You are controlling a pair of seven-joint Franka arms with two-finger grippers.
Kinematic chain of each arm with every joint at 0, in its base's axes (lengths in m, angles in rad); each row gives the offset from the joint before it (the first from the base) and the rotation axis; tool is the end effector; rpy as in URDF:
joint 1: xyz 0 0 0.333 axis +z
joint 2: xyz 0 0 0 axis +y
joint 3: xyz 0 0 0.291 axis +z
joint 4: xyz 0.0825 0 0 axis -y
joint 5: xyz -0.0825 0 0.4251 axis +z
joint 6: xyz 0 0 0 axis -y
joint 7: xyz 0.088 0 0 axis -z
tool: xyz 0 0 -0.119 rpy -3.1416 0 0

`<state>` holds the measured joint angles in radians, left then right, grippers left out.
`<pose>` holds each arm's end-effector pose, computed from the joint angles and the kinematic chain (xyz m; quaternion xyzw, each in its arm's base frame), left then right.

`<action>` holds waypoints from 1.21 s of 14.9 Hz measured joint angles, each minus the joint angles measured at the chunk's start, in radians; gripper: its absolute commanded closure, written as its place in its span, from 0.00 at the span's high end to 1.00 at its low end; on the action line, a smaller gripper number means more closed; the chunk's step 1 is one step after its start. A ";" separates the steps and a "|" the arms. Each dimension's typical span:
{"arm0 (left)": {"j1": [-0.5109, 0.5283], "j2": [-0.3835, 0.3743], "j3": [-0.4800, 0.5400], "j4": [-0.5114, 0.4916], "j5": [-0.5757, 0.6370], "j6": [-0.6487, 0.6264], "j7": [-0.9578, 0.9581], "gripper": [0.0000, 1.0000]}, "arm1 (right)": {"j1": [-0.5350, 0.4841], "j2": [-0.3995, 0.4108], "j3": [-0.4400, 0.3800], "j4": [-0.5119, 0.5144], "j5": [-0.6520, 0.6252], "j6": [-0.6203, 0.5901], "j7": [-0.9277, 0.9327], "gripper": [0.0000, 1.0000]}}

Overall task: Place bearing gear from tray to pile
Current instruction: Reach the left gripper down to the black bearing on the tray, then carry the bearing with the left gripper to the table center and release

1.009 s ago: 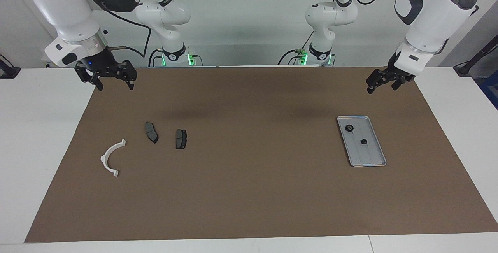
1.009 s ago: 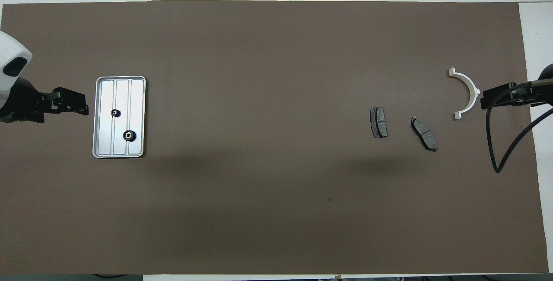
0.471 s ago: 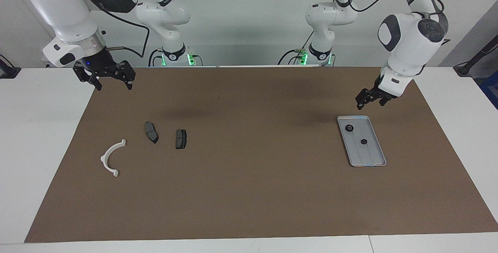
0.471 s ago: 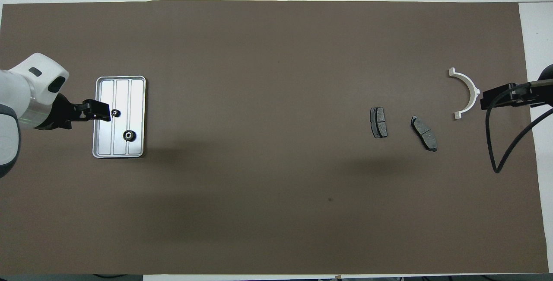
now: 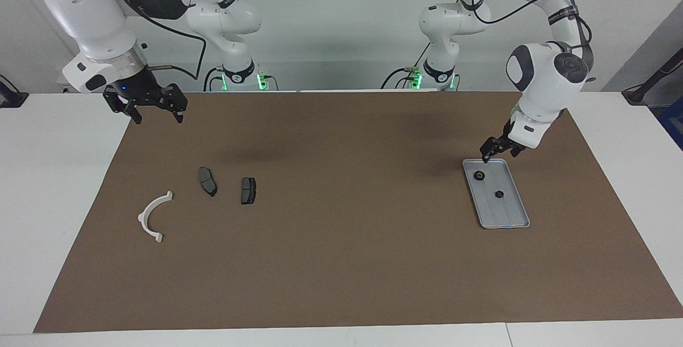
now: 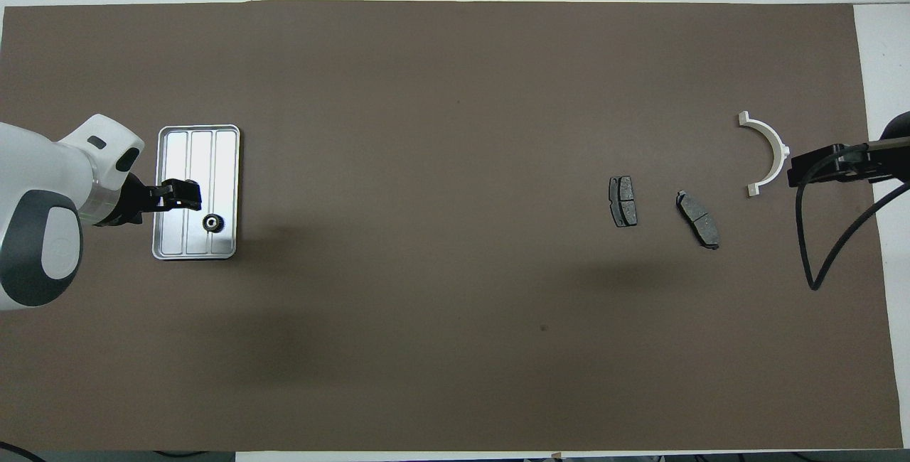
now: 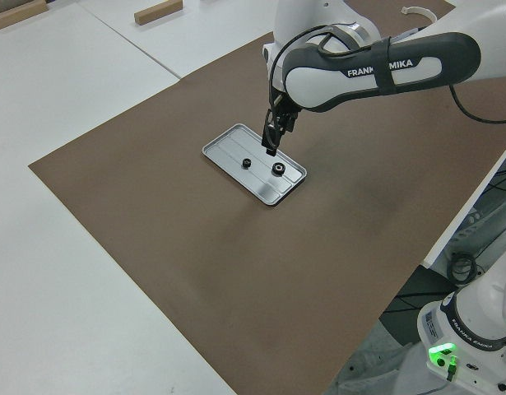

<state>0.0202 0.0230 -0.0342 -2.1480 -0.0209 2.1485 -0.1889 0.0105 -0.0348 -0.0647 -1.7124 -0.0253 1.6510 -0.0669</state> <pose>0.5718 -0.0091 0.3291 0.9956 0.0931 -0.0121 0.0079 0.5876 -0.0352 0.5421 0.9998 0.0076 -0.0140 0.0106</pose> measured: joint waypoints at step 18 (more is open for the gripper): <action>-0.022 0.147 -0.011 -0.024 0.000 0.103 -0.042 0.72 | 0.000 -0.017 0.000 -0.042 0.000 0.036 -0.002 1.00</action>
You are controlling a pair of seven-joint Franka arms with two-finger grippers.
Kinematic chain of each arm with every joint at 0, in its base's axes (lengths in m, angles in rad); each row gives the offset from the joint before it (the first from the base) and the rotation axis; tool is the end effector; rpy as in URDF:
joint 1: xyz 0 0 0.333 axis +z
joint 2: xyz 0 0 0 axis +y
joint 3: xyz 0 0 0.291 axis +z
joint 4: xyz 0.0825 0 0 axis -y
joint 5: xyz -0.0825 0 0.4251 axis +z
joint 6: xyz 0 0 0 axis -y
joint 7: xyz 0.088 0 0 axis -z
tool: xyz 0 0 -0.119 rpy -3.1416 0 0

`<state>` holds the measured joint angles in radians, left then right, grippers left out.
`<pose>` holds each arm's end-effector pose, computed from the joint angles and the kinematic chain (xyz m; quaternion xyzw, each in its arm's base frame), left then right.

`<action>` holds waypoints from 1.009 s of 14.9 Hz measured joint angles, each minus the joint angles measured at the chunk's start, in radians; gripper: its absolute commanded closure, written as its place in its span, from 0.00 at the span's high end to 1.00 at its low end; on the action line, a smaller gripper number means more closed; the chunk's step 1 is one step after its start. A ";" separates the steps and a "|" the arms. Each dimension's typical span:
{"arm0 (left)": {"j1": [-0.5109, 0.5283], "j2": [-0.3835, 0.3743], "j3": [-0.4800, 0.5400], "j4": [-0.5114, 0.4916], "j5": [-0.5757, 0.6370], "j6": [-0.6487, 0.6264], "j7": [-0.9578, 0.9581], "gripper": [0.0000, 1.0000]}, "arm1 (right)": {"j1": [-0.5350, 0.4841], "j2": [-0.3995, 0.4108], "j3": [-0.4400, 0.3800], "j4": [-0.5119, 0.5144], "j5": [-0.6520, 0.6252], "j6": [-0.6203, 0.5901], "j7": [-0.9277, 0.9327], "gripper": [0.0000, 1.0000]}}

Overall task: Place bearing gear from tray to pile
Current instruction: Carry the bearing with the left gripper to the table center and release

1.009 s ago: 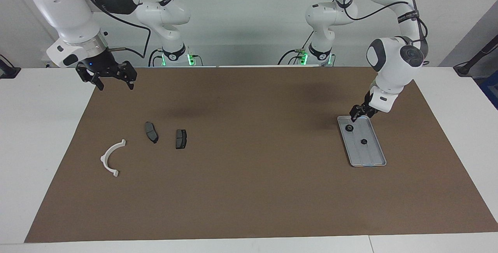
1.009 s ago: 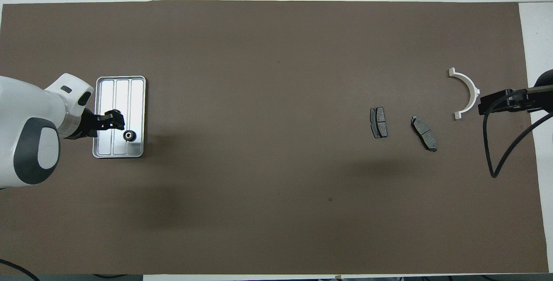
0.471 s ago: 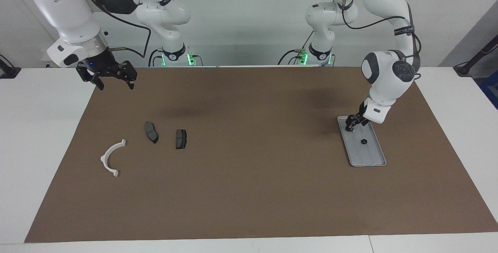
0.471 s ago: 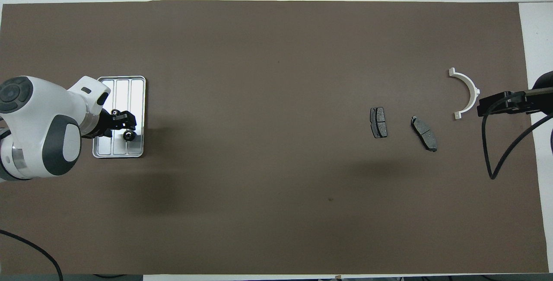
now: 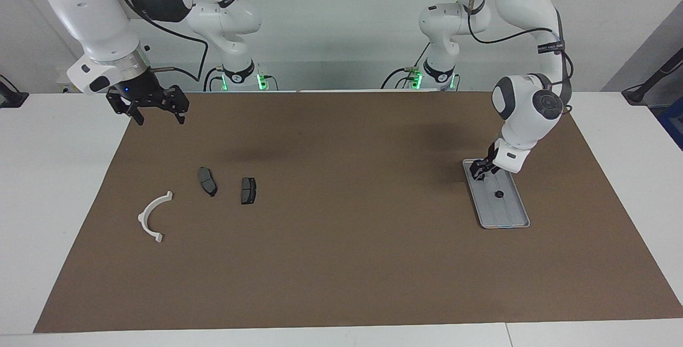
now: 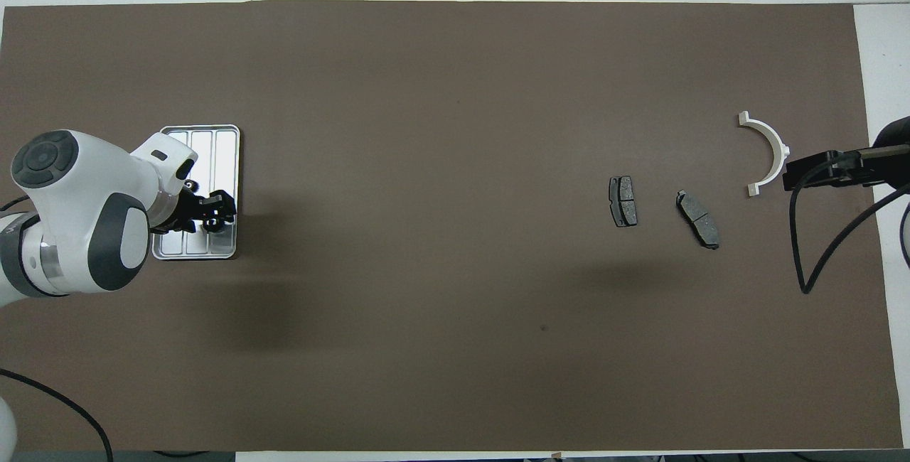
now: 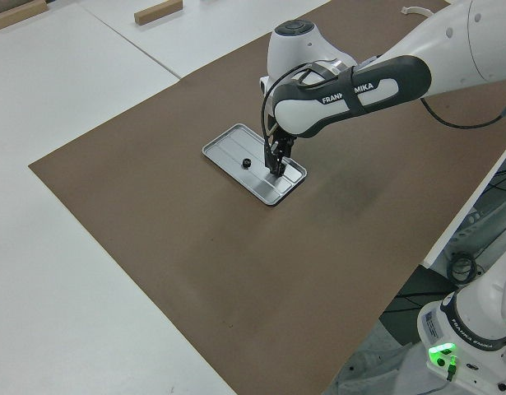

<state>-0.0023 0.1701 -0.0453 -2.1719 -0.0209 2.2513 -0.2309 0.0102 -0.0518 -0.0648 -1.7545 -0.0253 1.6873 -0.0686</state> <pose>0.5691 -0.0282 0.2423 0.9940 0.0985 -0.0464 0.0053 0.5847 -0.0353 0.5334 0.9999 0.0086 -0.0084 0.0104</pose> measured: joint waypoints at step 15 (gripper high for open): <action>0.003 0.007 0.008 -0.003 0.000 0.004 -0.001 0.67 | 0.000 -0.005 0.000 -0.011 0.000 0.002 -0.003 1.00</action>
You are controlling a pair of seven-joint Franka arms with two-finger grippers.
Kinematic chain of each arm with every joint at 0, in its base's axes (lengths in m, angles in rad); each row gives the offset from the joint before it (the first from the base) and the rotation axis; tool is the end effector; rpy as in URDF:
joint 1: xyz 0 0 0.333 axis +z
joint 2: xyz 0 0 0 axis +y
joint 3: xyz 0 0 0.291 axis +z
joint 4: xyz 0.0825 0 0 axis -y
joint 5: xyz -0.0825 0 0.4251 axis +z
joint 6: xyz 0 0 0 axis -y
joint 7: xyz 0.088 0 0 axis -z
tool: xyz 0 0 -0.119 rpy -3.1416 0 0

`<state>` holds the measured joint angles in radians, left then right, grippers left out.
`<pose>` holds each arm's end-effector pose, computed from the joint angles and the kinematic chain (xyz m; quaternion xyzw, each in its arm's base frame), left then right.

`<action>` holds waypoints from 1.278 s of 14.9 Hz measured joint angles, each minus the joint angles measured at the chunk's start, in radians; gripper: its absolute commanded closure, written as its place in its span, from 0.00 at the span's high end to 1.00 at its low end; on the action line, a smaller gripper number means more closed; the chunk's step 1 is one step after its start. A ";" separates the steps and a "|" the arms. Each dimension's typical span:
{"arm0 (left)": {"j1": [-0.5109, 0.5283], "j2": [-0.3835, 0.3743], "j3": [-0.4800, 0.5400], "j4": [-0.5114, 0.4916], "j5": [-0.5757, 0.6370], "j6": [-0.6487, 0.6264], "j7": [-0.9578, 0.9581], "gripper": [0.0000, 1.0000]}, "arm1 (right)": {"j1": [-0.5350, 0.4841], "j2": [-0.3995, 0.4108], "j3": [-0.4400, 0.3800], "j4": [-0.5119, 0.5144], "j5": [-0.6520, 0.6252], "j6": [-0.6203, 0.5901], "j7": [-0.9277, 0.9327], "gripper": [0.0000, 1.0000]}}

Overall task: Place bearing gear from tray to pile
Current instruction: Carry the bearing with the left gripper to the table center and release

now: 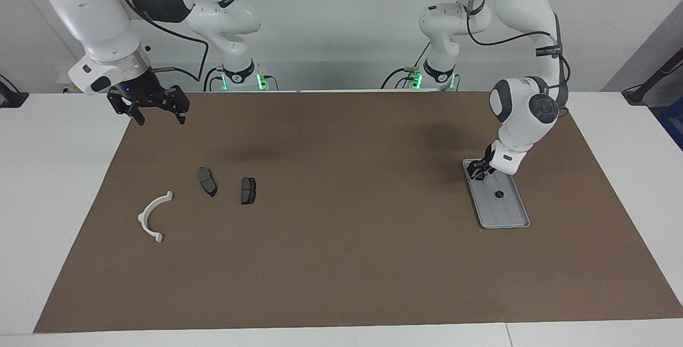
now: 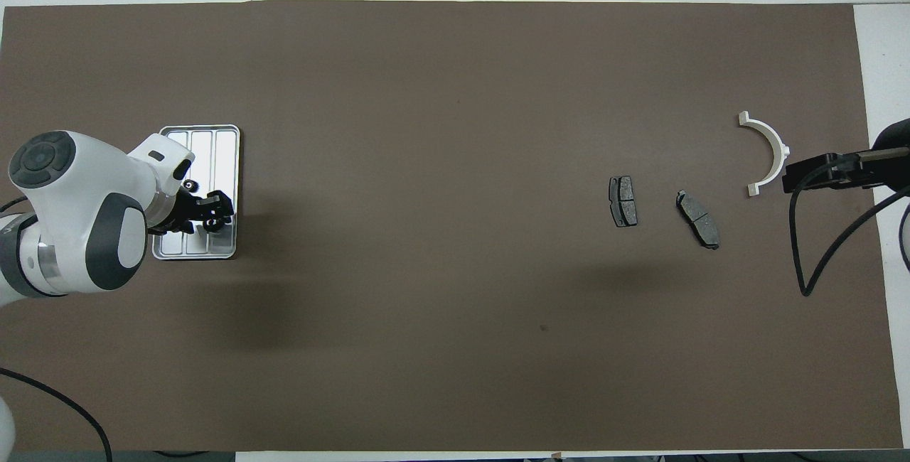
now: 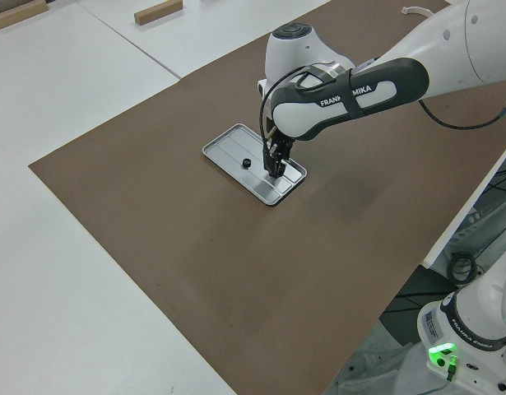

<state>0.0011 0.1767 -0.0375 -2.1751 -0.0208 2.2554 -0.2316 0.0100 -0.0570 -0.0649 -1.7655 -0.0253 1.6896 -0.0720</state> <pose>0.5681 -0.0217 0.2375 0.9933 0.1044 -0.0492 0.0045 0.5829 -0.0354 0.5309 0.9998 0.0102 -0.0102 0.0101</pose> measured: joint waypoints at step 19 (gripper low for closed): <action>-0.009 0.009 -0.005 0.040 -0.001 -0.015 -0.016 0.27 | 0.000 -0.015 0.000 -0.044 0.000 0.030 -0.001 1.00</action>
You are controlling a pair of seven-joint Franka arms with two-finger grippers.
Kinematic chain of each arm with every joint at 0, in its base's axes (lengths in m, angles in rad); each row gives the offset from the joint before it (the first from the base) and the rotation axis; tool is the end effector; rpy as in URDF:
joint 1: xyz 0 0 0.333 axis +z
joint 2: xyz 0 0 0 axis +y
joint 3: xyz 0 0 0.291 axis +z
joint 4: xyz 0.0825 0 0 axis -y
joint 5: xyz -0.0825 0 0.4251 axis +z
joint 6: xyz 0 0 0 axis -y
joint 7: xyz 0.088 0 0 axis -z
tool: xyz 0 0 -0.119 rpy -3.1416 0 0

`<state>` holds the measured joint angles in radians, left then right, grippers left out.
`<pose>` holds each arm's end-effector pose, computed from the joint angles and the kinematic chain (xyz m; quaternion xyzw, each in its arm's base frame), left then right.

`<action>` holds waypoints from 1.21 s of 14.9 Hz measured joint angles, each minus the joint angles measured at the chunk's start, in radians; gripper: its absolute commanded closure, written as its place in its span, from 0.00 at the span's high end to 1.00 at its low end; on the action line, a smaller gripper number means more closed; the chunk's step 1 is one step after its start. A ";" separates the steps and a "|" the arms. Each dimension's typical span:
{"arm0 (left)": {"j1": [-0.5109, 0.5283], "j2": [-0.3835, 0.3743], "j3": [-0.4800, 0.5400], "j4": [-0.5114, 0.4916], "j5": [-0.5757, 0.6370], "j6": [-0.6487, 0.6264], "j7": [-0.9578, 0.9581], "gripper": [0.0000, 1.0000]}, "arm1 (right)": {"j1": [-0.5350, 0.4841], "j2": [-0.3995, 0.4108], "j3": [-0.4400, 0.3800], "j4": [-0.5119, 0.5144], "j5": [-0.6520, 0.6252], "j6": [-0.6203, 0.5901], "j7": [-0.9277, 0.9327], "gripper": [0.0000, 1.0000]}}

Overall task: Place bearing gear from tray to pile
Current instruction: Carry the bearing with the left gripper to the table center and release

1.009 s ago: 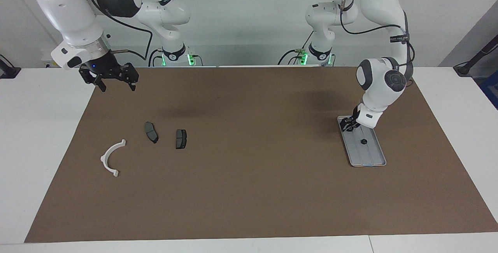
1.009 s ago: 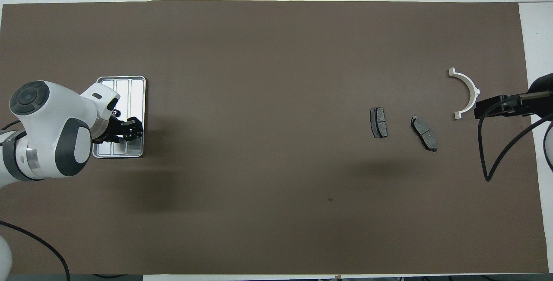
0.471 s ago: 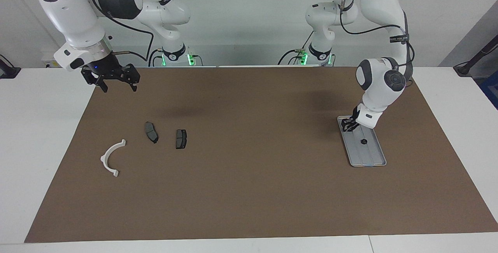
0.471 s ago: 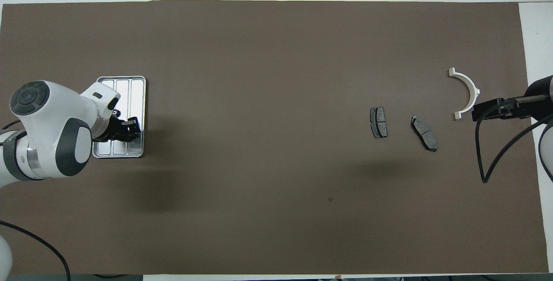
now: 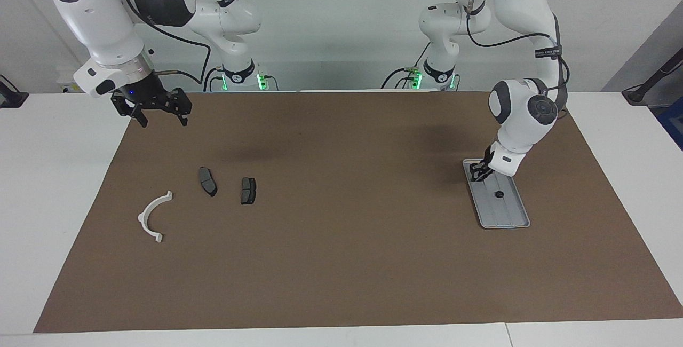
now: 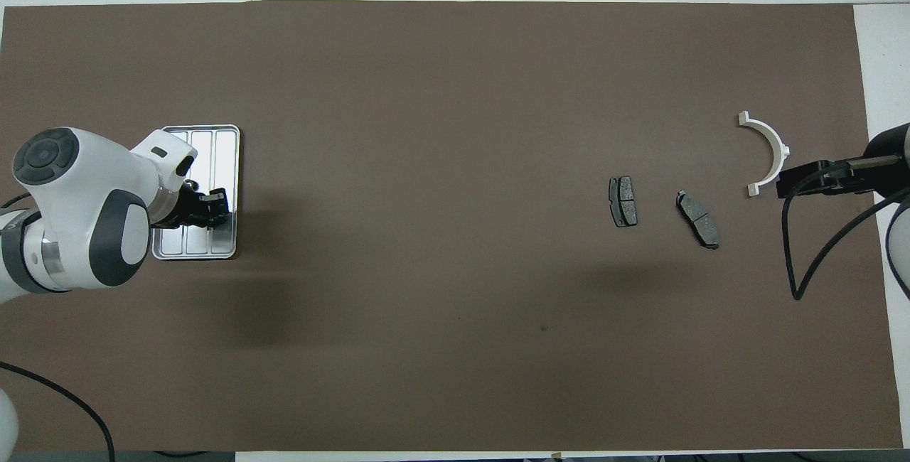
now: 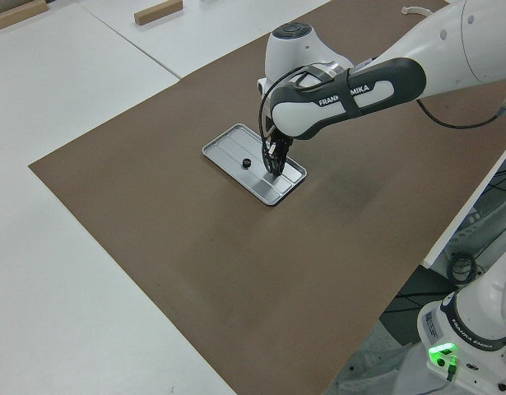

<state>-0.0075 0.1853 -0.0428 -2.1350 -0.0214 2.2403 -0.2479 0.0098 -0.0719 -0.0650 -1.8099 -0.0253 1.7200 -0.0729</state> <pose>0.5795 -0.0302 0.2491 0.9935 0.1057 -0.0413 0.0060 0.5791 -0.0354 0.5191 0.9998 0.0109 -0.0097 0.0096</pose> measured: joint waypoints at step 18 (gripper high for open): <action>-0.617 0.193 -0.013 0.454 -0.015 -0.176 -0.995 0.27 | -0.011 0.000 -0.003 -0.005 0.004 0.015 -0.033 1.00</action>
<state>-0.6249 0.3783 -0.0561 -1.6812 -0.0367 2.0643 -1.2430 -0.0009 -0.0720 -0.0675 -1.8146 -0.0211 1.7346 -0.1056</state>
